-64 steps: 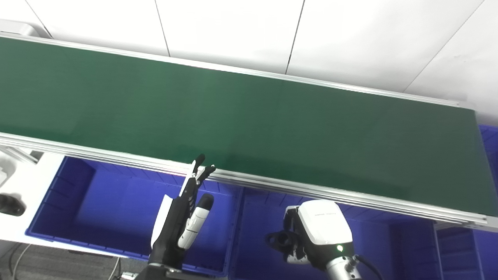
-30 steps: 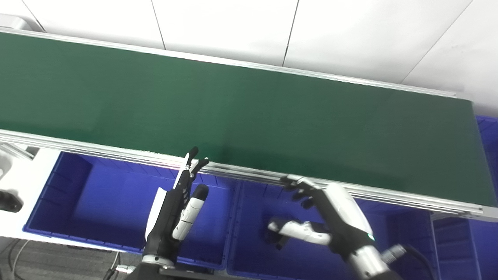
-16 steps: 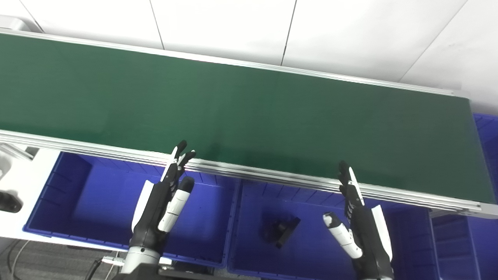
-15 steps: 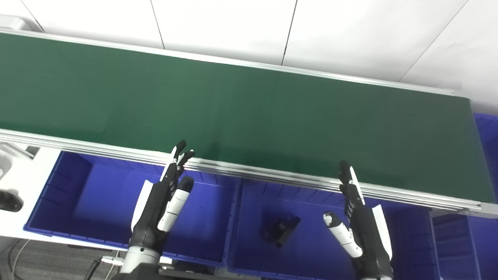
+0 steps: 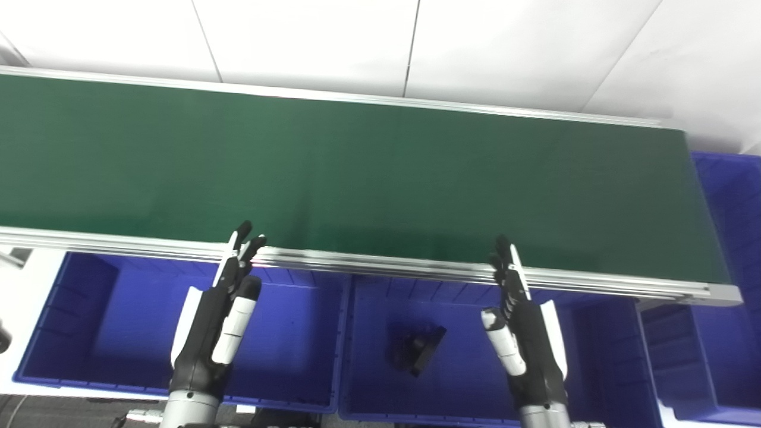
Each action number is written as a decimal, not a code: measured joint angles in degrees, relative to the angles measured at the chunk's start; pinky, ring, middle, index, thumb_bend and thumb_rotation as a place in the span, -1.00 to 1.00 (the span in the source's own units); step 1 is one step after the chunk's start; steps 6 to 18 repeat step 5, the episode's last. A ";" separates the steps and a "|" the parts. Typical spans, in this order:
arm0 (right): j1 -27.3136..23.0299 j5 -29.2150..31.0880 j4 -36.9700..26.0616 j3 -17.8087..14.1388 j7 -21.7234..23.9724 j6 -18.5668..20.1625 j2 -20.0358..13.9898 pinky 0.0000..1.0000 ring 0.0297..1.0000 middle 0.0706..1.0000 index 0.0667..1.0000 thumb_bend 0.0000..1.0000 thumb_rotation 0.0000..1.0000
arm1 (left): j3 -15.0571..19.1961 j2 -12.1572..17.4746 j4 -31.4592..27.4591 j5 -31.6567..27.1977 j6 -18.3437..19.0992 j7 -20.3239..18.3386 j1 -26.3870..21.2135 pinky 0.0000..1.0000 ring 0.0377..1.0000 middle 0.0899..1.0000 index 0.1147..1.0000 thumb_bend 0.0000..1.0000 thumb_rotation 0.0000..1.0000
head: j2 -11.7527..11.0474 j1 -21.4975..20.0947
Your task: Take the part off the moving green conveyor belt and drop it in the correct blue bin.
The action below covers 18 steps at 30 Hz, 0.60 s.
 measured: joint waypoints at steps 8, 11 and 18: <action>-0.03 0.05 0.00 0.27 -0.62 0.00 -0.06 0.97 0.92 1.00 1.00 0.99 0.90 | -0.03 0.16 0.00 0.11 -0.11 -0.03 0.00 1.00 0.95 0.87 0.99 0.25 0.99 | 0.09 0.52; -0.03 0.05 0.00 0.27 -0.62 0.00 -0.06 0.97 0.92 1.00 1.00 0.99 0.90 | -0.03 0.16 0.00 0.11 -0.11 -0.03 0.00 1.00 0.95 0.87 0.99 0.25 0.99 | 0.09 0.52; -0.03 0.05 0.00 0.27 -0.62 0.00 -0.06 0.97 0.92 1.00 1.00 0.99 0.90 | -0.03 0.16 0.00 0.11 -0.11 -0.03 0.00 1.00 0.95 0.87 0.99 0.25 0.99 | 0.09 0.52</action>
